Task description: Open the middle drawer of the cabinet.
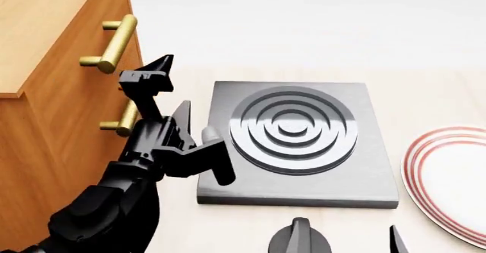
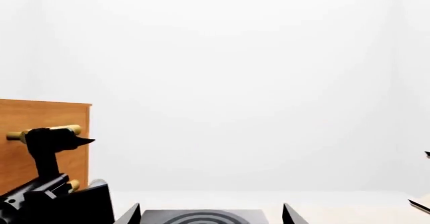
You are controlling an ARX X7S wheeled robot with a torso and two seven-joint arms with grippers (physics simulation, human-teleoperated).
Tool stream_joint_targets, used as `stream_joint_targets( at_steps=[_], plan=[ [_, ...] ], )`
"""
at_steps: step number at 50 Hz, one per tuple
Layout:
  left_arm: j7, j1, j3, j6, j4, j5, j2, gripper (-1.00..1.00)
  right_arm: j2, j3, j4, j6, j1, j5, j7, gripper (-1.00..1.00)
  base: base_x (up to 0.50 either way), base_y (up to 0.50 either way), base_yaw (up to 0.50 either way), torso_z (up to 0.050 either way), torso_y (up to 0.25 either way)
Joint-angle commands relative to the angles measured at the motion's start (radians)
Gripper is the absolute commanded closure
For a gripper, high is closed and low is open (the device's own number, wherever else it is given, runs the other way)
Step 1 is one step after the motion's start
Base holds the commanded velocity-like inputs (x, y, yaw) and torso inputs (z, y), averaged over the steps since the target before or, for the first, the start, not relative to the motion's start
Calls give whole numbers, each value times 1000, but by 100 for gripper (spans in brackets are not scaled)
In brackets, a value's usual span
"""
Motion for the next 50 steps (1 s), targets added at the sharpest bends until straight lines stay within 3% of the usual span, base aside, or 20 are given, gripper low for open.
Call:
stream_joint_targets(
  at_steps=[1,15,50],
  plan=[
    [-105,-86,296,-3,-152,-265,19,-100,4,-10,4,-2,4,6,3,-100,0,0,0,0,0],
    [-133,-72,326,-56,-147,-245,19,-100,14,-10,0,-3,3,13,9,-100,0,0,0,0,0],
    [-168,-5,321,17,-152,-291,19,-100,30,-23,6,-5,10,20,26,-100,0,0,0,0,0]
  ],
)
